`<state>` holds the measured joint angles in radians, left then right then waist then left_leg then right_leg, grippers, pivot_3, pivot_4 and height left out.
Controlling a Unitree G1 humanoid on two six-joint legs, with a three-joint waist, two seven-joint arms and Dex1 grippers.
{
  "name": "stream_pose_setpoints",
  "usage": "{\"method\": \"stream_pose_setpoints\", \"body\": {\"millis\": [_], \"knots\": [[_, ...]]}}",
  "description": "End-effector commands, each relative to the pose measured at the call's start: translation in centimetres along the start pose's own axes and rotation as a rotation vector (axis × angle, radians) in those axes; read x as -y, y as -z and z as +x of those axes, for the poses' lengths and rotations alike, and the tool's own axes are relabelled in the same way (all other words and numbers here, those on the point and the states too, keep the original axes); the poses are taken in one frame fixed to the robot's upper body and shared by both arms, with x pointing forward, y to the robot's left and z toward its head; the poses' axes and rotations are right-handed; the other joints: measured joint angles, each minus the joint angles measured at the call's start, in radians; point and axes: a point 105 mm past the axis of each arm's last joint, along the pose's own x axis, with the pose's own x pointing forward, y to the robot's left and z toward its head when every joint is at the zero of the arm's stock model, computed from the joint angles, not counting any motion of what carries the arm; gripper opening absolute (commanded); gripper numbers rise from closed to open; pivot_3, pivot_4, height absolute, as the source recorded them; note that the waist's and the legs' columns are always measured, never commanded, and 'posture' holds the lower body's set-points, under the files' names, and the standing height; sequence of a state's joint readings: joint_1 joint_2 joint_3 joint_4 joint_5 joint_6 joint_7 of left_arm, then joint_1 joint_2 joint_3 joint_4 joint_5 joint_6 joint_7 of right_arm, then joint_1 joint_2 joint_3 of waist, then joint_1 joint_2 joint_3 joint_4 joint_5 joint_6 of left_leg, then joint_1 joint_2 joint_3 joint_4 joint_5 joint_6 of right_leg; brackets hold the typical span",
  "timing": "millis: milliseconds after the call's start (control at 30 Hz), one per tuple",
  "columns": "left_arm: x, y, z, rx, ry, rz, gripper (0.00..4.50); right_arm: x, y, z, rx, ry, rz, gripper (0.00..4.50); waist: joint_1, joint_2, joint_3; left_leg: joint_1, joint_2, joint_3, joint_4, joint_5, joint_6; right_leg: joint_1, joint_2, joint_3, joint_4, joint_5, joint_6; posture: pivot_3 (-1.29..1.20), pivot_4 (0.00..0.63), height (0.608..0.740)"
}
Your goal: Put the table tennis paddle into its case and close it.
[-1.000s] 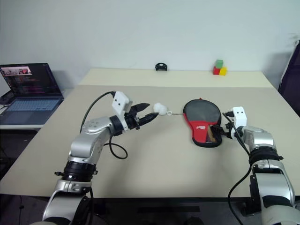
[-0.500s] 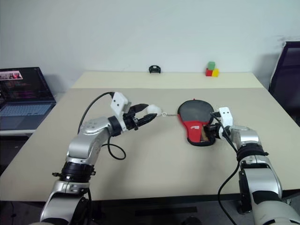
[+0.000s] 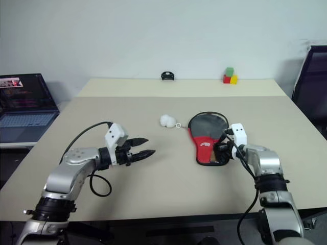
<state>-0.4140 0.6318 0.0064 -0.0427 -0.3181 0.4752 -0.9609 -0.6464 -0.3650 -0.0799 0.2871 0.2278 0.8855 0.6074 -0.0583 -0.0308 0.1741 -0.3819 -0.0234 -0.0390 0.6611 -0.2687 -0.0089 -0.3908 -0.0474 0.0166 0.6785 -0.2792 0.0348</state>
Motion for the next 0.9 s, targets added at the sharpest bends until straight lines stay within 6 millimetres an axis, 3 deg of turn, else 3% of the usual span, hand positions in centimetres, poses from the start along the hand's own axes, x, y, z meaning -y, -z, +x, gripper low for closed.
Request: {"method": "stream_pose_setpoints", "body": {"millis": [33,233,367,533,900], "knots": [[1.2,-0.9,-0.9,0.015,0.062,0.02,3.06,-4.0,1.2,0.2,-0.04,-0.12,0.041,0.02,0.0,0.0,0.0,0.0,0.0,0.0,0.0,0.0,0.0,0.0,0.0,0.0,0.0,0.0,0.0,0.0,0.15,0.74],[2.5,-0.5,-1.4,-0.004,0.124,-0.005,3.06,-6.0,1.5,-0.5,-0.039,-0.151,0.077,0.02,0.0,0.001,0.0,0.0,0.0,-0.001,0.0,0.0,0.0,0.0,0.0,0.0,0.0,0.0,-0.001,0.0,0.15,0.74],[3.8,0.1,-2.3,-0.043,0.185,-0.022,3.06,-9.0,2.8,-1.4,-0.074,-0.238,0.097,0.02,0.001,0.001,0.001,0.0,0.0,-0.001,-0.001,0.0,0.0,0.0,0.001,-0.001,0.0,-0.001,-0.001,0.0,0.15,0.74],[4.5,0.2,-2.5,-0.054,0.215,-0.031,3.06,-11.2,4.1,-2.2,-0.101,-0.28,0.122,0.02,0.003,0.001,0.001,-0.001,0.0,-0.002,-0.001,-0.001,-0.001,0.0,0.001,-0.001,0.0,-0.002,-0.001,0.0,0.15,0.74],[5.0,0.2,-2.6,-0.064,0.245,-0.032,3.06,-13.4,5.3,-3.9,-0.119,-0.319,0.204,0.02,0.004,0.001,0.001,-0.001,0.0,-0.003,-0.001,-0.001,-0.001,0.0,0.001,-0.002,0.0,-0.003,-0.002,0.0,0.15,0.74]]}}
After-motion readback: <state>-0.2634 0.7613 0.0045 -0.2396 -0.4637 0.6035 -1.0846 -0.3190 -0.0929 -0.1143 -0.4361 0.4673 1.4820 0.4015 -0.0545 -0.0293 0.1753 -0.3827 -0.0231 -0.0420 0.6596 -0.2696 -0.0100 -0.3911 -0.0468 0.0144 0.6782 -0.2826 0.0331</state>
